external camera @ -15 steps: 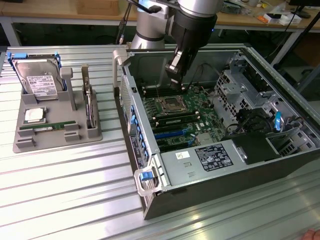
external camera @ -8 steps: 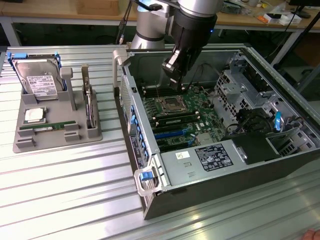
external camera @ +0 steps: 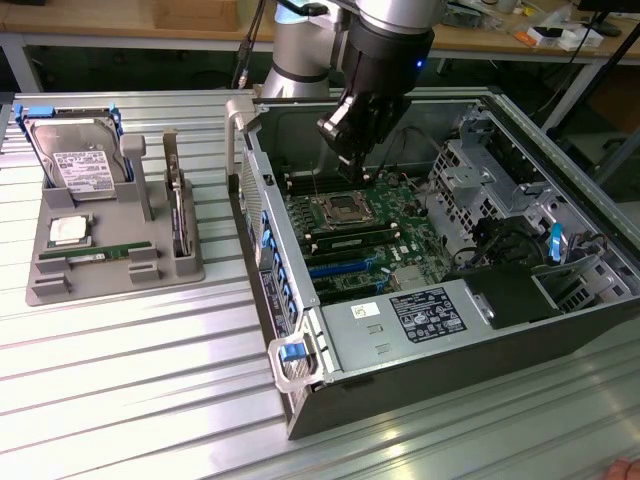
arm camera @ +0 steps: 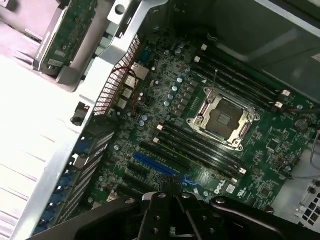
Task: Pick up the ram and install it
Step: 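Press down the ram until it locks into place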
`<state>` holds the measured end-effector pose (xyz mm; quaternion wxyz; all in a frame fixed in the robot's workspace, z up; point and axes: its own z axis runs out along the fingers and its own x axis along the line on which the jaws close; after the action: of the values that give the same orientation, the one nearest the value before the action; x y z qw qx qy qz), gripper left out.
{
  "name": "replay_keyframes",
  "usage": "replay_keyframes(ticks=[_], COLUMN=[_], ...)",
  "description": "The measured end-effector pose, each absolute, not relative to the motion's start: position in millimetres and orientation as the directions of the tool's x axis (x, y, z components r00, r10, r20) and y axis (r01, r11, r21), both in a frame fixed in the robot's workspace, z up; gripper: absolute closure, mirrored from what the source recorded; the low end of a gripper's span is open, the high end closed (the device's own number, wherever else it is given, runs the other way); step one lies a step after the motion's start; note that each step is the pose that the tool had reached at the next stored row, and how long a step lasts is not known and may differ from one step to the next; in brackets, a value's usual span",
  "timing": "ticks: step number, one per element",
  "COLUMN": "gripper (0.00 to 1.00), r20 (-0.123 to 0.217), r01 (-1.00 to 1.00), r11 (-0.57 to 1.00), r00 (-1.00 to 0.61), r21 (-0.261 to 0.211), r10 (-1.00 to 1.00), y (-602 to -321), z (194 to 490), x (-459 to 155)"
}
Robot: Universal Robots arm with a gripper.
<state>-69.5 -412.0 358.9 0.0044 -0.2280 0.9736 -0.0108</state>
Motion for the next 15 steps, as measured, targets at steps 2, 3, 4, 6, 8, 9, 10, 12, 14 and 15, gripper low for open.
replay_keyframes(ticks=[2, 3, 4, 6, 8, 9, 10, 12, 14, 15], gripper=[0.89, 0.89, 0.89, 0.89, 0.89, 0.89, 0.89, 0.89, 0.89, 0.89], r20=[-0.004, -0.004, -0.004, -0.004, -0.004, -0.004, -0.004, -0.004, -0.004, -0.004], r01=[-0.409, -0.386, -0.347, -0.272, -0.227, -0.201, -0.178, -0.132, -0.090, -0.075], r11=[0.912, 0.922, 0.938, 0.962, 0.974, 0.979, 0.984, 0.991, 0.996, 0.997], r00=[-0.912, -0.922, -0.938, -0.962, -0.974, -0.980, -0.984, -0.991, -0.996, -0.997], r21=[-0.023, -0.023, -0.023, -0.023, -0.023, -0.023, -0.023, -0.023, -0.023, -0.023], r10=[-0.409, -0.386, -0.347, -0.272, -0.227, -0.201, -0.178, -0.132, -0.090, -0.075], y=[-412.0, -412.0, -412.0, -412.0, -412.0, -412.0, -412.0, -412.0, -412.0, -412.0], z=[358.9, 358.9, 358.9, 358.9, 358.9, 358.9, 358.9, 358.9, 358.9, 358.9], x=[-69.5, -69.5, -69.5, -69.5, -69.5, -69.5, -69.5, -69.5, -69.5, -69.5])
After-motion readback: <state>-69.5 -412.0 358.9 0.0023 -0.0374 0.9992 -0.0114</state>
